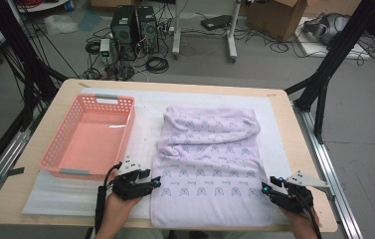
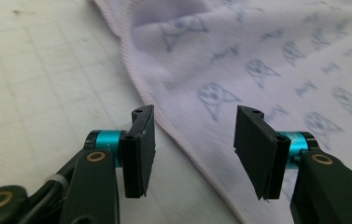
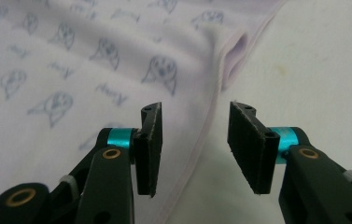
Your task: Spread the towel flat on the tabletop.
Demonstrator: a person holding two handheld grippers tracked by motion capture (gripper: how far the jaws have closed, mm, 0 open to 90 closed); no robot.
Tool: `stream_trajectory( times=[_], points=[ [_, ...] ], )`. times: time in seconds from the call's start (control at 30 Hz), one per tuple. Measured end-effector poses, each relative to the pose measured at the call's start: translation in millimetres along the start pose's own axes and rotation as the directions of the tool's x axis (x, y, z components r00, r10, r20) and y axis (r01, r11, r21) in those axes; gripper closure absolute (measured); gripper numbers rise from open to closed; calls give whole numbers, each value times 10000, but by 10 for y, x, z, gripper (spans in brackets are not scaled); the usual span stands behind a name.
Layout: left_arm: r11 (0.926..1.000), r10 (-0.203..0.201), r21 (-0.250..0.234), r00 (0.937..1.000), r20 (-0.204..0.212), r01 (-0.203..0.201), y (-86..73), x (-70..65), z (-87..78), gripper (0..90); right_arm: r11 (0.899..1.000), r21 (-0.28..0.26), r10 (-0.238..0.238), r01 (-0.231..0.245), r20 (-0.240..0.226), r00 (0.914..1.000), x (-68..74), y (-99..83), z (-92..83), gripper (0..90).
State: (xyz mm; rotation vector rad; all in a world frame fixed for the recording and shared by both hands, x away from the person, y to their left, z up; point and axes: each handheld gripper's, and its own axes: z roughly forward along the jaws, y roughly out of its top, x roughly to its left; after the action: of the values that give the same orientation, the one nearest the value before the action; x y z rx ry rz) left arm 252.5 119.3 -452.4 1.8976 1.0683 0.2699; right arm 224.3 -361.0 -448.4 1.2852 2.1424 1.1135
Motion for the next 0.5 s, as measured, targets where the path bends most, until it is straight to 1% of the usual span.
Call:
stream_trajectory(
  times=[0.03,0.1,0.13,0.17,0.2,0.23,0.27,0.3,0.33,0.37,0.4,0.43,0.47,0.5],
  points=[
    [9998,154,90,9999,-14,-154,-13,-27,-1,483,9998,165,-97,98,-44,9999,8,-22,-4,545],
    [9994,323,85,9993,-192,-322,-36,-88,-9,480,9989,359,-301,301,-10,9995,45,-40,-5,551],
    [9988,486,121,9974,-535,-480,-43,-126,-10,495,9981,455,-422,419,64,9991,65,-41,-7,561],
    [9967,802,191,9926,-914,-788,-49,-167,-3,546,9974,487,-543,536,136,9984,79,-40,-9,577],
    [9931,1166,269,9855,-1235,-1141,-56,-211,7,571,9970,526,-582,573,147,9982,93,-35,-8,601],
    [9906,1362,273,9823,-1285,-1337,-60,-236,12,601,9963,579,-639,630,130,9979,105,-29,-7,642],
    [9904,1374,297,9841,-1125,-1349,-61,-241,10,661,9960,631,-631,629,7,9980,115,-27,-9,705],
    [9915,1290,289,9874,-915,-1269,-64,-246,9,739,9958,649,-637,643,-115,9979,120,-24,-8,765],
    [9918,1259,321,9890,-779,-1237,-64,-251,6,835,9961,660,-572,590,-294,9979,129,-21,-8,837],
    [9921,1234,311,9893,-782,-1213,-66,-254,4,861,9958,689,-580,605,-378,9976,139,-21,-7,858],
    [9931,1150,316,9908,-710,-1130,-68,-245,-5,869,9961,686,-535,558,-355,9979,150,-23,-10,865],
    [9952,935,339,9941,-552,-917,-68,-223,-19,872,9967,702,-378,403,-367,9986,152,-24,-17,867],
    [9975,636,334,9972,-382,-624,-75,-199,-39,873,9970,708,-271,303,-460,9986,141,-31,-26,868],
    [9984,513,266,9982,-307,-505,-89,-182,-60,874,9974,687,-156,194,-559,9983,132,-45,-40,869]
  ],
)
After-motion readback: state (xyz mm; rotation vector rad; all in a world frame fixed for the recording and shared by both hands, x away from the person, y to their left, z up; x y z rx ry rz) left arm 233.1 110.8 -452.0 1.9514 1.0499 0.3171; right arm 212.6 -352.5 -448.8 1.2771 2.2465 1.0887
